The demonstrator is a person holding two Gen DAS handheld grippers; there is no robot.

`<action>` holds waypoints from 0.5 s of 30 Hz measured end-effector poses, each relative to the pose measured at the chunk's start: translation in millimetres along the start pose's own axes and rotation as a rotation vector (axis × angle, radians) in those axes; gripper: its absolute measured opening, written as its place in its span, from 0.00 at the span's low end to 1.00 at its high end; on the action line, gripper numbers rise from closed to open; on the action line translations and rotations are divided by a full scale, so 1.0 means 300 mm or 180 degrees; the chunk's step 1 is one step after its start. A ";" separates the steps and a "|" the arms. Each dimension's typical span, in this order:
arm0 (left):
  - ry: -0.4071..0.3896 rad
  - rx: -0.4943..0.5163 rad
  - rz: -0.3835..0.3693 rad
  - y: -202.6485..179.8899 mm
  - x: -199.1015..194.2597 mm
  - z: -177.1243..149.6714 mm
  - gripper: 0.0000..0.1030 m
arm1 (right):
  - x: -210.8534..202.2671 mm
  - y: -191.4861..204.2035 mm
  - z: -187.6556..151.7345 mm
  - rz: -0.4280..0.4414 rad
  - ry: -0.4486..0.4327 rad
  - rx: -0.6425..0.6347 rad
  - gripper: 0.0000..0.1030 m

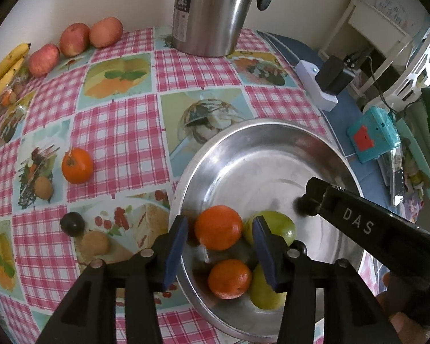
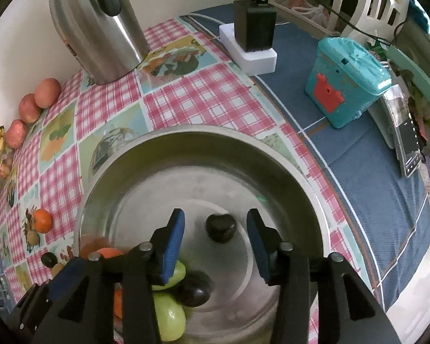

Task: Organize fruits
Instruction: 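Open the left tool and the right tool to drop both fruits into the plate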

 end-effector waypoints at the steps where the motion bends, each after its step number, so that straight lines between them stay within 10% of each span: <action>1: -0.0017 -0.0003 -0.0008 0.000 -0.008 0.004 0.50 | -0.003 0.000 0.003 -0.0005 -0.0012 -0.0001 0.46; 15: -0.0272 -0.0369 0.0045 0.115 -0.128 0.046 0.57 | -0.103 -0.014 0.021 -0.0029 -0.0234 0.0012 0.49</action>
Point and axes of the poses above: each gripper's, at about its wrist camera, not at the fingertips, and x roughly the way its jaws point, y to its left, z to its top, the point moved 4 cm from there along x, roughly the way its jaws point, and after that the axes turned 4 degrees about -z, right-handed, at the moved point
